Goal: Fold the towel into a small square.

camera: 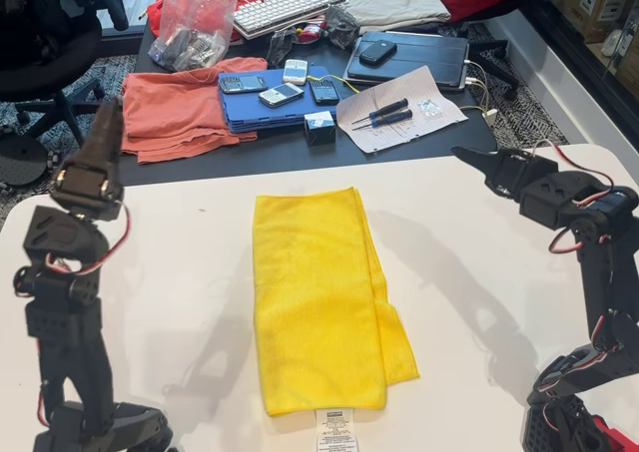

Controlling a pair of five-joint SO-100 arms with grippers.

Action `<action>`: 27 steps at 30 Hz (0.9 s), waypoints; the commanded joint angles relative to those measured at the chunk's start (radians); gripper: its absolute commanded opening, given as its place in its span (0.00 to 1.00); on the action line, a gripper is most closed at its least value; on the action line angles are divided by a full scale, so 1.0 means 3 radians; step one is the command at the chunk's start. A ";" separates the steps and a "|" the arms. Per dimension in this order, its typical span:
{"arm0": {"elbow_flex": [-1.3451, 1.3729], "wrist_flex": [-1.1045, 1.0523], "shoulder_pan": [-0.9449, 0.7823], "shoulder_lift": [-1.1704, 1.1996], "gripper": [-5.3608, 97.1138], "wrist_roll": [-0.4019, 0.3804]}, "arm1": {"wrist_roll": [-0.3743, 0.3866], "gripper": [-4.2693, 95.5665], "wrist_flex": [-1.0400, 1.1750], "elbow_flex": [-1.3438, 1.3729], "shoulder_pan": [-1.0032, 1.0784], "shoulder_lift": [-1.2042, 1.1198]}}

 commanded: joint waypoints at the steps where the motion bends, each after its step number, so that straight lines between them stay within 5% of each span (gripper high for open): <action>1: -0.0061 -0.0015 0.0026 0.0015 0.15 0.0005 | 0.0005 0.20 -0.0020 -0.0051 0.0005 -0.0005; 27: -0.0015 -0.0015 0.0061 0.0036 0.15 0.0005 | 0.0005 0.20 -0.0020 -0.0077 0.0005 0.0010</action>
